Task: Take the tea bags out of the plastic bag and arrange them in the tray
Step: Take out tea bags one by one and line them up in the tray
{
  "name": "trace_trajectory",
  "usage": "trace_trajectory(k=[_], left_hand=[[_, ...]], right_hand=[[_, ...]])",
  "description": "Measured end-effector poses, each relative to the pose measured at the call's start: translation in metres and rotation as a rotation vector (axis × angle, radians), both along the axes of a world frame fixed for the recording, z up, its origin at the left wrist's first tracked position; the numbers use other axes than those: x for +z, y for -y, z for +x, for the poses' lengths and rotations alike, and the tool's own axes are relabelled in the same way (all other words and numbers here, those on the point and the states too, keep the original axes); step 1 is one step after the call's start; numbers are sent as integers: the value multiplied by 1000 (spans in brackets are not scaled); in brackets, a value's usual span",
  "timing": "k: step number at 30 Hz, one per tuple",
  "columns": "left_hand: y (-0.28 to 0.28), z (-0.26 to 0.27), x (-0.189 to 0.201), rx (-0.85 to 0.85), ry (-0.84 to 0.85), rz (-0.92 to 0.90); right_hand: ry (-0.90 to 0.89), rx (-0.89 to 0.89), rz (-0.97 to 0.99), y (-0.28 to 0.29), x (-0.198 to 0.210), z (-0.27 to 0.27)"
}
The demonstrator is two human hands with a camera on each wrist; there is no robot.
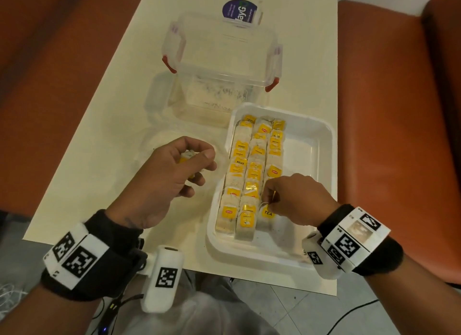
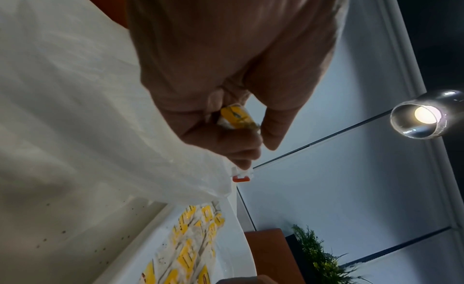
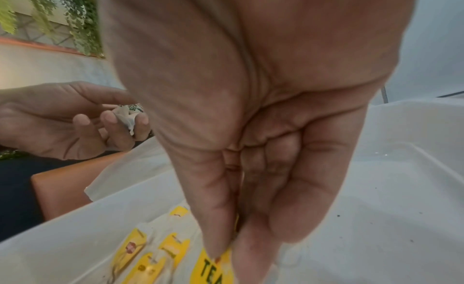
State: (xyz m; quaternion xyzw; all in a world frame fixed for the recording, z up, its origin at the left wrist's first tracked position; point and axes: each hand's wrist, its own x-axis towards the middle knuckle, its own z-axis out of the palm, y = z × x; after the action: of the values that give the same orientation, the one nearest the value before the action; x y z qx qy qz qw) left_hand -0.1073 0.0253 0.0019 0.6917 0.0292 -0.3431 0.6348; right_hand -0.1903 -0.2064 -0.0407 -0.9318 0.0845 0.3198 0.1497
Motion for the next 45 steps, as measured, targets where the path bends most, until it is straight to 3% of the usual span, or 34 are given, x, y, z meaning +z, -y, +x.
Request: trace_trajectory(k=[13,18,21,24,27,32,41,45], left_hand=[[2,0,-4,-107,-100,-105],[6,-4,-7,-166,-147,-179],[10,-5,-8,-158,-159,-201],[14,-7,-10,-174,-143,-199],[19,-12,-10,-278,-126,-190],[22,-21,-5,-457,-182,-225],[31,-44,-12,-381,-235,-315],[32,-46,-12,-333,-252,-340]], right_hand=[[39,-20,40,6,-3,2],[143,-60,90,7,9,2],[242,-114,227,-1,24,3],[418,-236,508,-15,44,4],[539,-131,575,-22,58,7],[423,53,540,-20,57,10],[337,-127,611,-12,46,-2],[286,-259,744,-8,46,-4]])
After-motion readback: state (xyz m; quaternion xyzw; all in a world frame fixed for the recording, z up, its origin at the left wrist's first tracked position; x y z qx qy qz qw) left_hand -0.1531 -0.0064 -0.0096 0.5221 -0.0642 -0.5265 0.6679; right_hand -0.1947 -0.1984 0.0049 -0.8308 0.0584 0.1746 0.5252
